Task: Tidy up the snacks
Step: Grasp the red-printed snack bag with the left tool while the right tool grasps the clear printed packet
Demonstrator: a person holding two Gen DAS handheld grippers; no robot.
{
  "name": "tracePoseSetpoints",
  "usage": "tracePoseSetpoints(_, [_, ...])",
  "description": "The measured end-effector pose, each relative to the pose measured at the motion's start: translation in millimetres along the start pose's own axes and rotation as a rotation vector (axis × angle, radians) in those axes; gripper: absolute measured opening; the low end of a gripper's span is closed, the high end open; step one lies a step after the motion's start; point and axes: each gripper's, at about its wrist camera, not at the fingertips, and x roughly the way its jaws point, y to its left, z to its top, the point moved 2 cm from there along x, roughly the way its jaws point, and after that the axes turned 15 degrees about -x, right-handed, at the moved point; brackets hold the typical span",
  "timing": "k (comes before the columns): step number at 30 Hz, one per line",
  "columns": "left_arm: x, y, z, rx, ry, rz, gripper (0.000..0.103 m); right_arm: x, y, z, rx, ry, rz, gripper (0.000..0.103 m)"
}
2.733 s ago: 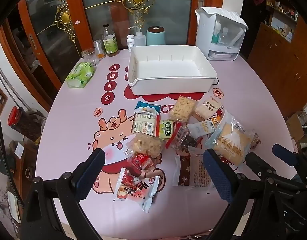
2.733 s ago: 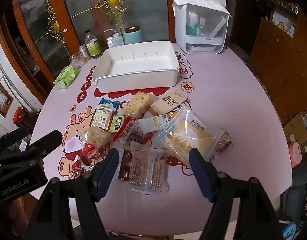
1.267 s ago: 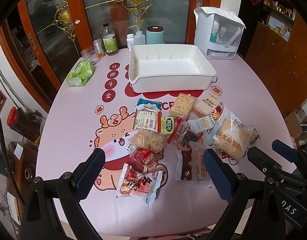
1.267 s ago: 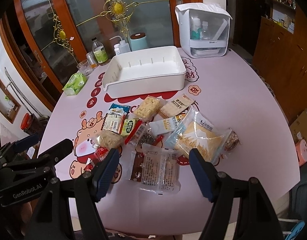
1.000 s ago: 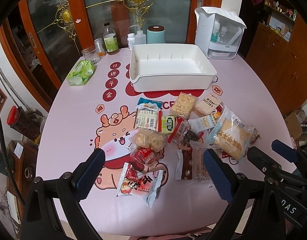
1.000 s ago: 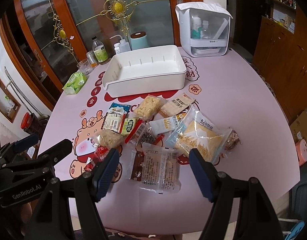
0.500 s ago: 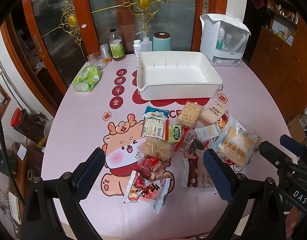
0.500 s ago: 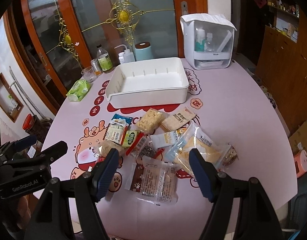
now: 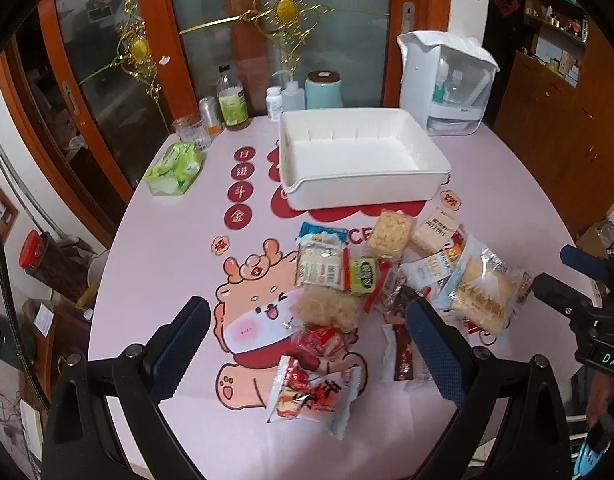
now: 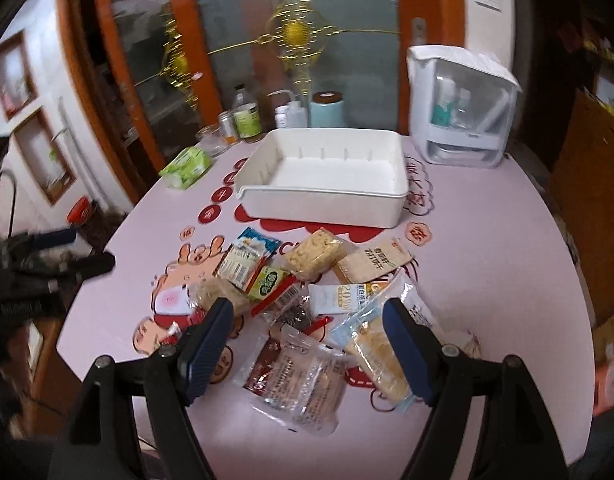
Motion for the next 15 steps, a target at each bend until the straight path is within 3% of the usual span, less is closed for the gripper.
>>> tracePoseSetpoints(4, [21,21,-5,-0.015,0.056,0.003,0.098,22,3,-17,-0.034,0.061,0.036,0.078])
tracePoseSetpoints(9, [55,36,-26,-0.046,0.163,-0.006,0.098,52,15,-39,0.026,0.164,0.093,0.078])
tracePoseSetpoints(15, [91,25,-64,0.081,0.273,-0.032,0.098,97,19,-62,0.127,0.301,0.135,0.078])
